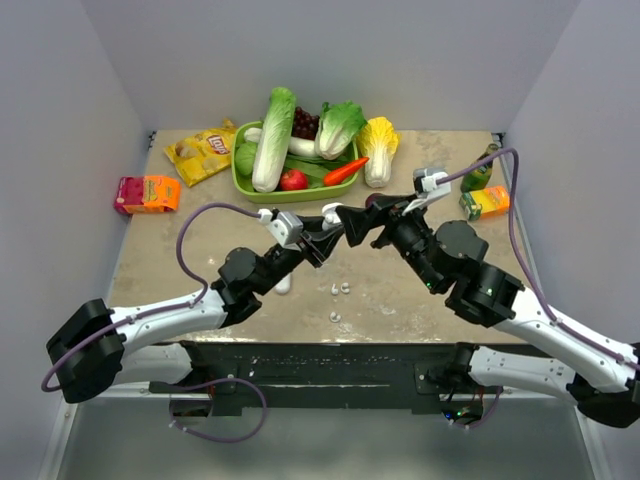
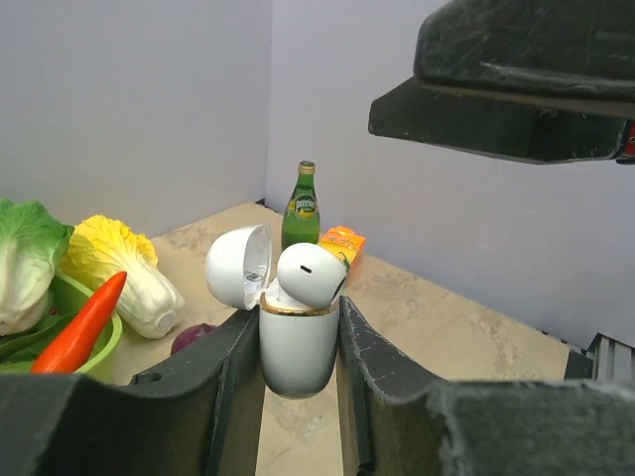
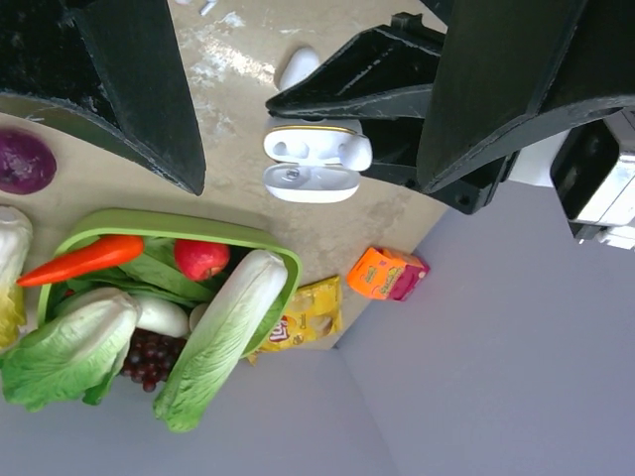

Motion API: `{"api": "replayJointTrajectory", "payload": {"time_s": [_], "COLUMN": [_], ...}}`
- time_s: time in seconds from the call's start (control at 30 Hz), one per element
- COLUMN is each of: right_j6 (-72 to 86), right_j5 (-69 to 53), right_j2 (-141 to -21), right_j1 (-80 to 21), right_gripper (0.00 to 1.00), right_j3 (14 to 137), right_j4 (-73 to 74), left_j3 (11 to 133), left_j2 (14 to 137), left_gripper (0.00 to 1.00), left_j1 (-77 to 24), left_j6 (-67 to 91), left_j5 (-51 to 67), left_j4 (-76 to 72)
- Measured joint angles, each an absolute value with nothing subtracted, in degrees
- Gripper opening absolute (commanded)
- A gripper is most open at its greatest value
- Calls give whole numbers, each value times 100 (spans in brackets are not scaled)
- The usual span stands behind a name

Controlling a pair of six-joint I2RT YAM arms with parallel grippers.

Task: Insert the wireless bluetooth earbuds into the charging case
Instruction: Place the earbud in the charging case.

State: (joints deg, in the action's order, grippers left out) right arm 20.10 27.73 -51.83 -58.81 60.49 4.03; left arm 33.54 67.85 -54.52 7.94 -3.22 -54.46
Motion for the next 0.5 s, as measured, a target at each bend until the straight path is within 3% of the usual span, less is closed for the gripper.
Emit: {"api": "replayJointTrajectory", "payload": {"time_s": [0.5], "right_j6": [2014], "right_j5": [2449], "right_j2": [-5749], "right_j1": [-5881], "right_gripper": [90], "right_j3": [6128], "right_j4": [679], "left_j3": [3354], "left_j2": [6770], "left_gripper": [0], "left_j1": [-5452], "left_j6": [794], "left_j5": [-292], "left_j4": [-5450]}}
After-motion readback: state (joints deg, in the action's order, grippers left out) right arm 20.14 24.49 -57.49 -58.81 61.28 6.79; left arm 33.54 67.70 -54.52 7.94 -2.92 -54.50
